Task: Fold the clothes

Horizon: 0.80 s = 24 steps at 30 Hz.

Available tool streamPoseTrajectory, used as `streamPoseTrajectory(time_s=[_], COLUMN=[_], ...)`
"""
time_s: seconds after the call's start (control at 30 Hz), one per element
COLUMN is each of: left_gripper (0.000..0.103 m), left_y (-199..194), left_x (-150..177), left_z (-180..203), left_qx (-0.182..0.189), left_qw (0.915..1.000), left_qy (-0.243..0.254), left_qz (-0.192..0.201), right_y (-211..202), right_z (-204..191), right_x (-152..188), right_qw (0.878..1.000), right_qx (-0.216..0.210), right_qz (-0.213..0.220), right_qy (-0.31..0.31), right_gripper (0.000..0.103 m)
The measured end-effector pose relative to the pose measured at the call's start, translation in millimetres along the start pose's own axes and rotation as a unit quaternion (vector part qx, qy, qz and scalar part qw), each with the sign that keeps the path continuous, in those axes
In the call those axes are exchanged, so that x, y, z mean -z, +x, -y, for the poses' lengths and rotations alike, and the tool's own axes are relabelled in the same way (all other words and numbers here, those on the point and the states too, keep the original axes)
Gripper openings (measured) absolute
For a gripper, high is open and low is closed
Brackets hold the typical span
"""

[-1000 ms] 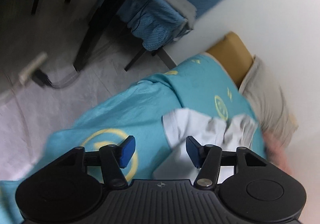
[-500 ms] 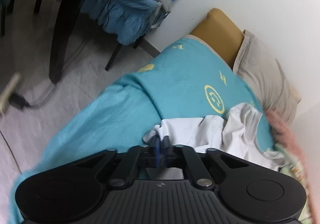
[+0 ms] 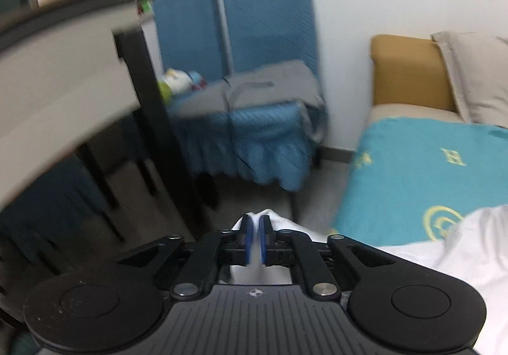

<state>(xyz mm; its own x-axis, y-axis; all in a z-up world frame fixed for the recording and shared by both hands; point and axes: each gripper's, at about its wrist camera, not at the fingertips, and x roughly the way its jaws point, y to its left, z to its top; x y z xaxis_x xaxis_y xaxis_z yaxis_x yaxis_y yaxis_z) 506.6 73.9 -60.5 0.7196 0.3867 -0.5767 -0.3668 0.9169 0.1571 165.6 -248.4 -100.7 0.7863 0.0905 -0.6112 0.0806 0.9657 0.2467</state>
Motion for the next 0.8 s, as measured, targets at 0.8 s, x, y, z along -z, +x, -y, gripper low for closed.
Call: streamPoseTrajectory(time_s=[0.8], left_gripper=[0.048], left_y=[-341.0], left_x=[279.9], left_z=[-37.2], left_qx=[0.258], left_qw=[0.9172], left_qy=[0.183], left_qz=[-0.243], right_y=[-71.4], right_z=[13.7], right_x=[2.8], right_qw=[0.998], right_qx=[0.023], right_qz=[0.061], right_qy=[-0.002], right_gripper=[0.080])
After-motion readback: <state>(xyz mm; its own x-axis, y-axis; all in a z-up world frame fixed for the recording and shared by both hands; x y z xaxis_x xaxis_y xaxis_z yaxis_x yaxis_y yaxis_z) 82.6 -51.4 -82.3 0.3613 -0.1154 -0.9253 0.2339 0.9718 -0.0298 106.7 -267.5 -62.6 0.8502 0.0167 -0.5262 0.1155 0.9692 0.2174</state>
